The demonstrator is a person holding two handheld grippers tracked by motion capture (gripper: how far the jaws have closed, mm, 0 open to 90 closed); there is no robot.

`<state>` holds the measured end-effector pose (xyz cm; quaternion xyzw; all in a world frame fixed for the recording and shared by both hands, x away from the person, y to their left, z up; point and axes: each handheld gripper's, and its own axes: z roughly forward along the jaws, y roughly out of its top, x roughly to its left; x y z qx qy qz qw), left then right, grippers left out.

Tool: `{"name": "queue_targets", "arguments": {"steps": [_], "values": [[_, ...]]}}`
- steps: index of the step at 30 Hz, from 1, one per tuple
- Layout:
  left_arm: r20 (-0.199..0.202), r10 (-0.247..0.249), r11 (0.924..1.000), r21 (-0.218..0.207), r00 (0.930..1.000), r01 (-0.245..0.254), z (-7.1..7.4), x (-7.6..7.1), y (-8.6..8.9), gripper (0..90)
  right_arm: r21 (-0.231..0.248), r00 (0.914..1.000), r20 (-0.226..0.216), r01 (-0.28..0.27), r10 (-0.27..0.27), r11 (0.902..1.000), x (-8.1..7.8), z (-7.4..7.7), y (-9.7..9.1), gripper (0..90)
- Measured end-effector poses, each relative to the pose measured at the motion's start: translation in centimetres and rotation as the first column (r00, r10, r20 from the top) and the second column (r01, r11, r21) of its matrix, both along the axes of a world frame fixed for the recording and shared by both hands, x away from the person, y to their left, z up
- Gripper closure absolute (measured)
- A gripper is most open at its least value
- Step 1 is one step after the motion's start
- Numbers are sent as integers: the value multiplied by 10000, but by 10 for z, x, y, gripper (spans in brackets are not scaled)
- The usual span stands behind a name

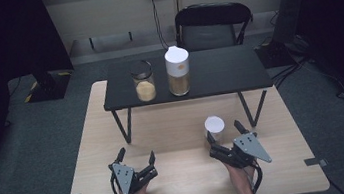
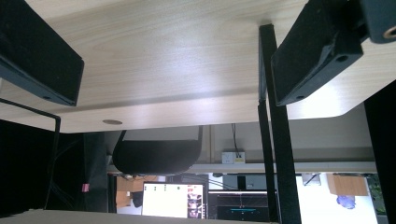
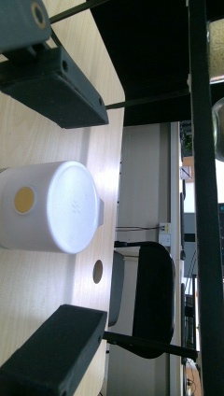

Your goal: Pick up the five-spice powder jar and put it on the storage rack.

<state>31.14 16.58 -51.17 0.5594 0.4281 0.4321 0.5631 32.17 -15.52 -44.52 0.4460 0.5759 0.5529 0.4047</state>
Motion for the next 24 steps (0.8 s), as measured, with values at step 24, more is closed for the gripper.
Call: {"name": "queue_targets", "arguments": {"steps": [24], "values": [[5, 6, 10000, 1, 10000, -6, 0, 0, 0, 20, -116, 9997, -237, 100, -103, 9999, 16, -20, 8, 71]]}}
